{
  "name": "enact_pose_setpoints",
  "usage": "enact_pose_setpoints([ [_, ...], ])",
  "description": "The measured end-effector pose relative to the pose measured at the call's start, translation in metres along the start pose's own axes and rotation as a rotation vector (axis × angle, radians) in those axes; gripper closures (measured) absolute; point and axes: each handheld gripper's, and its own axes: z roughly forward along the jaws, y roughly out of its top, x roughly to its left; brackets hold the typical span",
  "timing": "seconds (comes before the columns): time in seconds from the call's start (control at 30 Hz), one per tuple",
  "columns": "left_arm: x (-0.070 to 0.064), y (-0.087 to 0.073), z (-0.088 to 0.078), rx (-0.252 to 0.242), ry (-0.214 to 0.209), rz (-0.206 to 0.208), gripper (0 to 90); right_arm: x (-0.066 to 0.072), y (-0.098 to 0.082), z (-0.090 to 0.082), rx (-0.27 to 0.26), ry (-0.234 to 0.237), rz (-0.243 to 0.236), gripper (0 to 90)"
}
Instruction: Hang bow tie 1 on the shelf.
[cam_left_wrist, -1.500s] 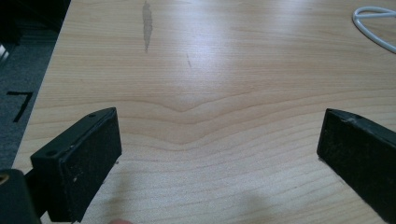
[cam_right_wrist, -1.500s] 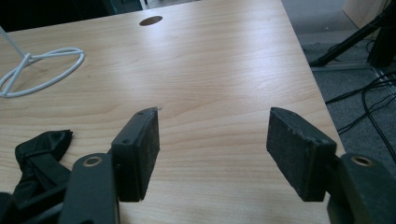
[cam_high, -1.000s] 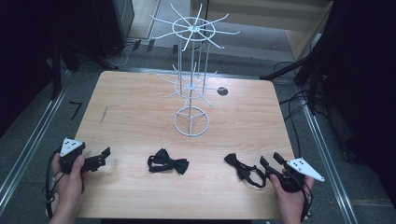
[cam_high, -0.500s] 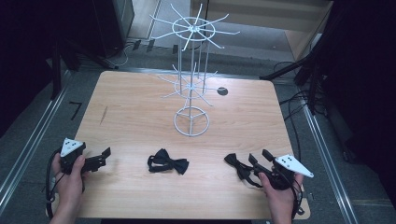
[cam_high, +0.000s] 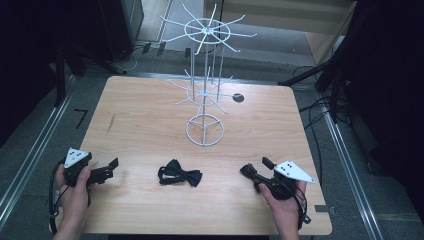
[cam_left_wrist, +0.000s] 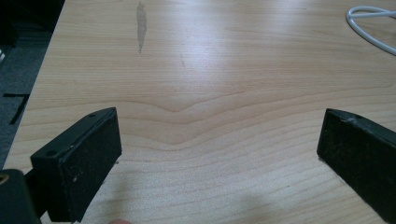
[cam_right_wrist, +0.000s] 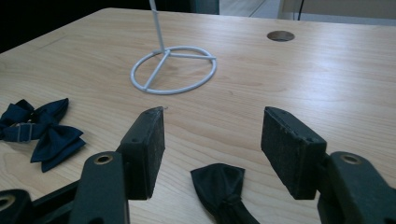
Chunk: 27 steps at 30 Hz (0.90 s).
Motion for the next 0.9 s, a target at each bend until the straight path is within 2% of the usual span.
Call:
enact_pose_setpoints([
  [0.73,0.001,0.000,0.000,0.000,-0.001,-0.006,0.1,0.041,0.010,0.036,0.040,0.099,-0.061,40.7],
  [0.9,0.001,0.000,0.000,0.001,-0.001,-0.007,0.1,0.047,0.011,0.042,0.045,0.115,-0.057,40.9],
])
